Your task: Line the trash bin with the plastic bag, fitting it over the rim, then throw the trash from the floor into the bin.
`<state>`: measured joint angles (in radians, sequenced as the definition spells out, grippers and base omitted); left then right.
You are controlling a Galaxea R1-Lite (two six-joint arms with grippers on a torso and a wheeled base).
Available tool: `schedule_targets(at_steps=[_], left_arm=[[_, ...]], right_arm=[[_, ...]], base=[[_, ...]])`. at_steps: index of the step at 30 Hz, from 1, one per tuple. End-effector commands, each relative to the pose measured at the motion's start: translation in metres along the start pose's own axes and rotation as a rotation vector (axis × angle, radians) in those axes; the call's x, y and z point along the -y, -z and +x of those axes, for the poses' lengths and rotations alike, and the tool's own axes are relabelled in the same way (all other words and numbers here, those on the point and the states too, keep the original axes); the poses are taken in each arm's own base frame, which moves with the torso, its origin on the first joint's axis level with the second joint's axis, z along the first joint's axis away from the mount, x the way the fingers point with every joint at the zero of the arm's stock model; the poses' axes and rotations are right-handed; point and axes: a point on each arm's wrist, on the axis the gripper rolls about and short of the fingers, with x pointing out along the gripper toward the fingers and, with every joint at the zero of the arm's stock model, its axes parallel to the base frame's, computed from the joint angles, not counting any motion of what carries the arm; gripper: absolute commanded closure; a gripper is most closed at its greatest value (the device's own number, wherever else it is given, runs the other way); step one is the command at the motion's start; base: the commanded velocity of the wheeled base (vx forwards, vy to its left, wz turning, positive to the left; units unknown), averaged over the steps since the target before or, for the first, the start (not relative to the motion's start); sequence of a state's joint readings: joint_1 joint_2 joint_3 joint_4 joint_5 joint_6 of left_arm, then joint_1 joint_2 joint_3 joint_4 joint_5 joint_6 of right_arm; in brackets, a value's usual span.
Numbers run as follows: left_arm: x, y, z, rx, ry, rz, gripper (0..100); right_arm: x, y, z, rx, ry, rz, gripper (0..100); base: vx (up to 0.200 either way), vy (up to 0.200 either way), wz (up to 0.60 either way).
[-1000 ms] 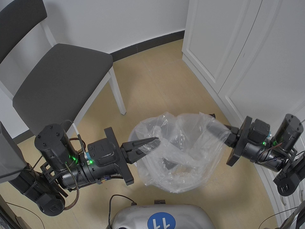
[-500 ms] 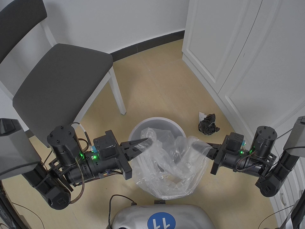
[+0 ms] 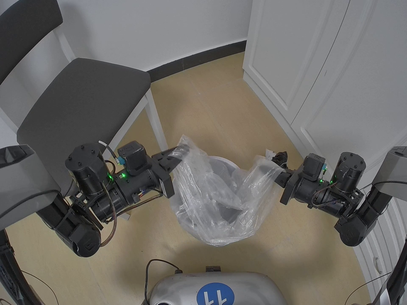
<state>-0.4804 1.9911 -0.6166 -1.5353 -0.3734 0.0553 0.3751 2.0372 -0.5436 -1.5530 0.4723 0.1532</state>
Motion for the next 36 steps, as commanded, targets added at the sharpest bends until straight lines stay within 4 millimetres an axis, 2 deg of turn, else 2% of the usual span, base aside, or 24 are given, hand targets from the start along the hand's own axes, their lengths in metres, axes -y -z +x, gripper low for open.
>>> schedule_targets(at_steps=[1,8,19,22,29,32,36], left_arm=[[-0.009,-0.008,0.007,0.045,-0.036,-0.028,100],[-0.011,-0.001,0.012,0.034,-0.038,-0.048,100],[-0.021,0.037,0.025,-0.036,-0.052,-0.073,100],[-0.023,0.040,0.026,-0.042,-0.058,-0.074,100],[-0.033,0.037,0.019,-0.042,-0.130,-0.067,100],[-0.032,0.037,0.019,-0.044,-0.136,-0.068,100],[-0.030,0.050,0.024,-0.068,-0.128,-0.078,100]], right_arm=[[0.007,-0.006,0.005,0.041,0.008,0.011,100],[0.009,-0.006,0.005,0.042,0.011,0.041,100],[0.012,0.015,0.010,-0.013,0.009,0.072,100],[0.013,0.019,0.012,-0.023,0.011,0.077,100],[0.014,0.045,0.020,-0.086,0.003,0.107,100],[0.012,0.049,0.022,-0.095,-0.004,0.106,100],[0.015,0.047,0.022,-0.089,0.003,0.101,100]], base=[[0.000,0.000,0.00],[0.000,0.000,0.00],[0.000,0.000,0.00],[0.000,0.000,0.00],[0.000,0.000,0.00],[0.000,0.000,0.00],[0.000,0.000,0.00]])
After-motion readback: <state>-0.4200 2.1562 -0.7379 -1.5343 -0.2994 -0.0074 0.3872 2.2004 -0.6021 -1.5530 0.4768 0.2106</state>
